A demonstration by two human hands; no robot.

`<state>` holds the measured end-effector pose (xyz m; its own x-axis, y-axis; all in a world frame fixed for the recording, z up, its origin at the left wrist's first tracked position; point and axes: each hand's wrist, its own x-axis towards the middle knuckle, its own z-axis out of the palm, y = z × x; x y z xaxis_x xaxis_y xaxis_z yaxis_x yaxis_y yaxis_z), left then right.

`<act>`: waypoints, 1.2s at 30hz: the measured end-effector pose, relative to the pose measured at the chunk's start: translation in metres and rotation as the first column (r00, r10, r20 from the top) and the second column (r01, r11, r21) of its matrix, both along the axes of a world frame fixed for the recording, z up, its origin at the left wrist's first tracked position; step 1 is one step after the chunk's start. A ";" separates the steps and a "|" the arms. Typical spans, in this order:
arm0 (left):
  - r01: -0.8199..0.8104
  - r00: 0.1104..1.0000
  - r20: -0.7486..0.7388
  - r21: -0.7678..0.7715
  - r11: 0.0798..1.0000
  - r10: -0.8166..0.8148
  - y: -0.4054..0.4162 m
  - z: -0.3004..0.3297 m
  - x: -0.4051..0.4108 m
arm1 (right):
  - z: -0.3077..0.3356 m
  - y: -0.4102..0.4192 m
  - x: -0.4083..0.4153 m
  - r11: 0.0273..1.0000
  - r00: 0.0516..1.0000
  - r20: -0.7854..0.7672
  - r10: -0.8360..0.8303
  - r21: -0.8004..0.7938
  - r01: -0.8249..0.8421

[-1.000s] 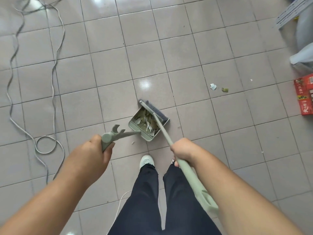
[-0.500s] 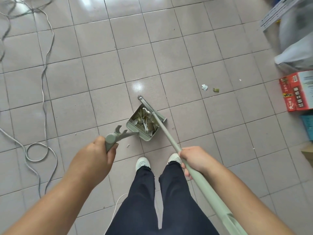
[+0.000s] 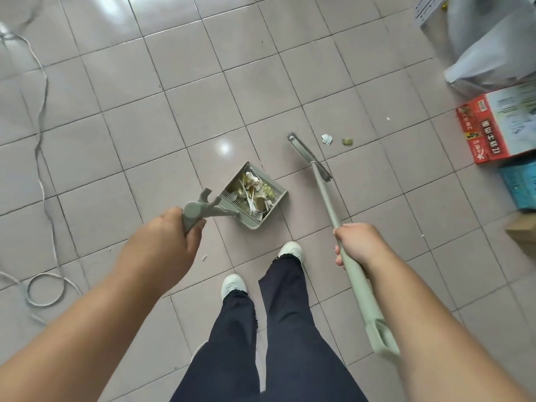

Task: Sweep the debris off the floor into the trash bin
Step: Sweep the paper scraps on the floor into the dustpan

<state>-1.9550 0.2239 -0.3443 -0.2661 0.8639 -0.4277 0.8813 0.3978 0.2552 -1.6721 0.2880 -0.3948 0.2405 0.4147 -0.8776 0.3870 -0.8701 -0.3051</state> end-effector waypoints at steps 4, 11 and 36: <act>0.048 0.999 -0.019 -0.010 0.999 -0.048 0.040 0.004 0.029 | -0.015 0.031 0.031 0.996 0.996 0.021 -0.086 0.009 0.086; 0.155 0.985 -0.068 -0.016 0.988 -0.156 0.112 0.006 0.091 | -0.018 0.096 0.085 0.976 0.976 0.042 -0.216 0.024 0.215; 0.305 0.952 -0.013 0.019 0.952 -0.305 0.242 0.000 0.152 | -0.051 0.157 0.061 0.971 0.996 0.059 -0.061 -0.226 0.073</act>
<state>-1.8026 0.4664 -0.3448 0.0075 0.9130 -0.4079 0.9622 0.1044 0.2514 -1.6107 0.4451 -0.4460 0.3082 0.1867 -0.9328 0.3353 -0.9389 -0.0772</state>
